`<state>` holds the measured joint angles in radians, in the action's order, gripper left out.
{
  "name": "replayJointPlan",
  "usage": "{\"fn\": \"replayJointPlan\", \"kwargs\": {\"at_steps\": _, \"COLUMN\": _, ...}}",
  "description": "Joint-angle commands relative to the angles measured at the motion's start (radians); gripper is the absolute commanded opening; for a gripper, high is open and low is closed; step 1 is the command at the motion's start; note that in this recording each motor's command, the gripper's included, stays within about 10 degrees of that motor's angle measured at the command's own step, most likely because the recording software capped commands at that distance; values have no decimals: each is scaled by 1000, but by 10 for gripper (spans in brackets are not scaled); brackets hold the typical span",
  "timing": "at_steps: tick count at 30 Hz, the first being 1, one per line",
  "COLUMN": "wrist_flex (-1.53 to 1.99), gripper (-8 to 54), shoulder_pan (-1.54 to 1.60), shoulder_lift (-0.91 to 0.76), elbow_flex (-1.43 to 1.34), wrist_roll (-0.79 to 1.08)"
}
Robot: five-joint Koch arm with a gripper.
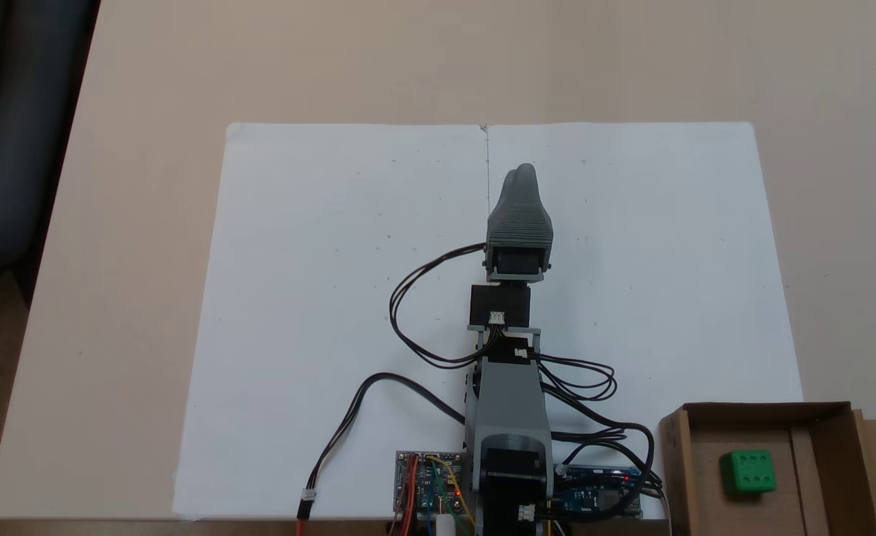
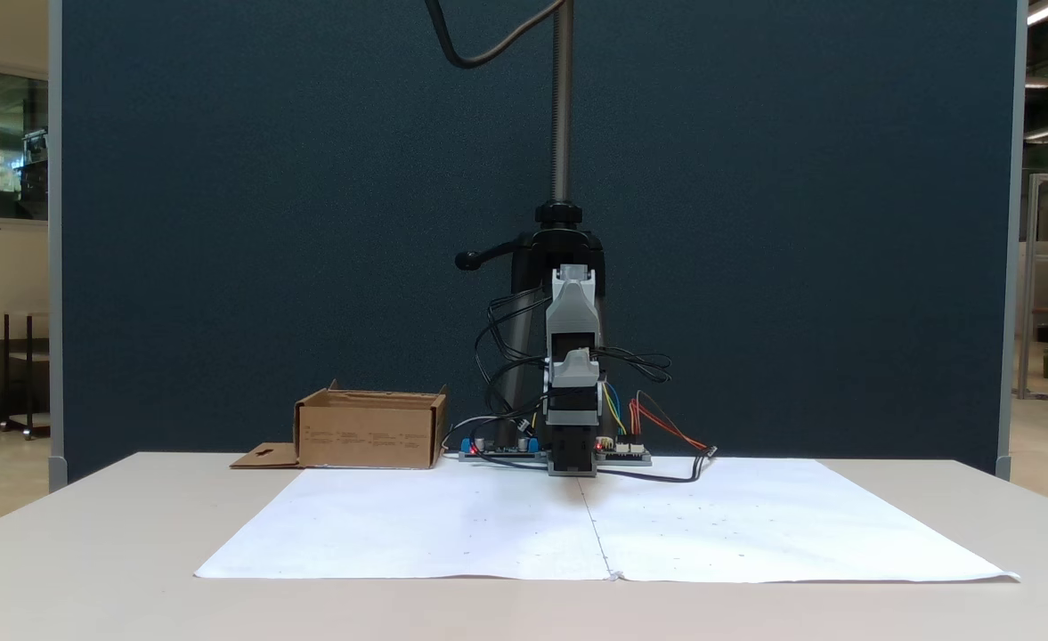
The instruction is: Grasp a green dice and put it in the bin.
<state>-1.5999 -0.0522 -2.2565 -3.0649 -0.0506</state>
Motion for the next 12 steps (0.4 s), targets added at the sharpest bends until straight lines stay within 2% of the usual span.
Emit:
{"fn": "replayJointPlan", "kwargs": {"at_steps": 1, "wrist_flex": -92, "gripper": 454, "shoulder_pan": -9, "shoulder_lift": -114, "elbow_flex": -66, "wrist_roll": 61}}
{"fn": "replayJointPlan", "kwargs": {"at_steps": 12, "wrist_flex": -94, "gripper": 454, "shoulder_pan": -6, "shoulder_lift": -114, "elbow_flex": -66, "wrist_roll": 60}}
